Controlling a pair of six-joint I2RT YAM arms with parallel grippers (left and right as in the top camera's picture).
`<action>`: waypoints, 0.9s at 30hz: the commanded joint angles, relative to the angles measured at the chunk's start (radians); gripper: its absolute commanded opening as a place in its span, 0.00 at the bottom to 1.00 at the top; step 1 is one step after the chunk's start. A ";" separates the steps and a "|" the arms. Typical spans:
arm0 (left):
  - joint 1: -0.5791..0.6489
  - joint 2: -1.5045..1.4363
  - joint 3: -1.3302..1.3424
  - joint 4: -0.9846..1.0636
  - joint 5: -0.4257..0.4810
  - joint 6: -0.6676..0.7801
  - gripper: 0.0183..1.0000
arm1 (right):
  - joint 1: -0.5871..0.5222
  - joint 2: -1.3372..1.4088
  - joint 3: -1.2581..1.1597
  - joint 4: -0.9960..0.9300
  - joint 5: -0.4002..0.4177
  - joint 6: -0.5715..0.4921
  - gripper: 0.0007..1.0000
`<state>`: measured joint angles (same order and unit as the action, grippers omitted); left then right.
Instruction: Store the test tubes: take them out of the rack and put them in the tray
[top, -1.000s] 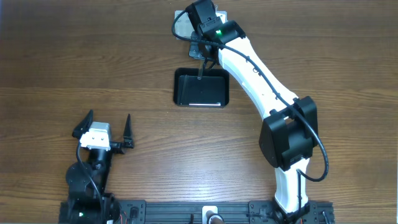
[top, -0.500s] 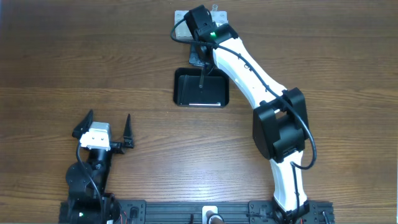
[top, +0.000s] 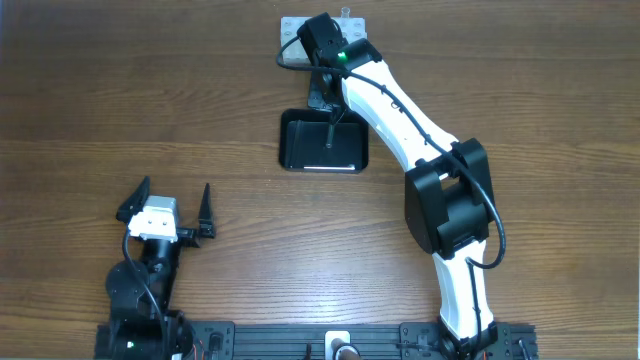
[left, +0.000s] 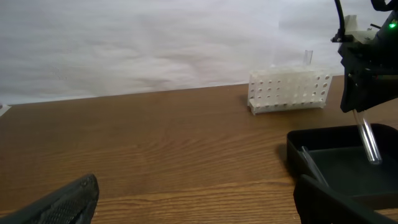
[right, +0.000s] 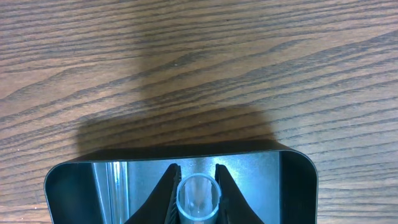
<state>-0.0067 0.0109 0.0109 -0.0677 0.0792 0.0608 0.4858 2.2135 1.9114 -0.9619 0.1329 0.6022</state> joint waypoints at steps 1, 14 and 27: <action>0.005 -0.008 -0.005 -0.002 0.014 0.011 1.00 | 0.001 0.022 0.007 0.004 0.018 0.003 0.01; 0.005 -0.008 -0.005 -0.002 0.014 0.011 1.00 | 0.011 0.080 0.007 0.005 -0.006 0.004 0.01; 0.005 -0.008 -0.005 -0.002 0.014 0.011 1.00 | 0.013 0.080 0.007 -0.017 -0.040 0.003 0.01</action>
<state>-0.0067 0.0109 0.0109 -0.0677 0.0792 0.0608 0.4927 2.2799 1.9114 -0.9714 0.1150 0.6025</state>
